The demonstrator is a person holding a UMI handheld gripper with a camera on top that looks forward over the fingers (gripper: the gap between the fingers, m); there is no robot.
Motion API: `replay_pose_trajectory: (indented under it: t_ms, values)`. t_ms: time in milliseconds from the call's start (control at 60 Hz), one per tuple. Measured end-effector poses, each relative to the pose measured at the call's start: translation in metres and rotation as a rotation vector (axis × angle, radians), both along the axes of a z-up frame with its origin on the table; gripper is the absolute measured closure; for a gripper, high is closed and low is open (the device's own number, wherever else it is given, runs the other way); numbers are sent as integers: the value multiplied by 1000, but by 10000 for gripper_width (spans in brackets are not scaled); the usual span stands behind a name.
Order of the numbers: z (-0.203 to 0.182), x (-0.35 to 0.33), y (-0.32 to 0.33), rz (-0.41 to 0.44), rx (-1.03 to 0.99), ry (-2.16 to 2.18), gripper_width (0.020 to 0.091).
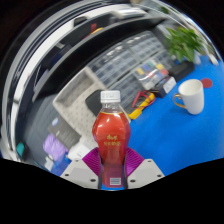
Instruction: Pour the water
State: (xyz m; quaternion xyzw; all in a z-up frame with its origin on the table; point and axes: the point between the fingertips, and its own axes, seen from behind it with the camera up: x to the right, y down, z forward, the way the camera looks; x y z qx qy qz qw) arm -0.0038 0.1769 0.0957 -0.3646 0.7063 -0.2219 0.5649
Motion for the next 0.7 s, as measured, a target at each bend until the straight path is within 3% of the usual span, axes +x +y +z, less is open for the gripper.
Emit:
replay_pose_trajectory:
  t_ms: [167,700]
  values:
    - [23,7,-64,-100,307,11,816]
    - [46,24,-145,-193,1136,125,819]
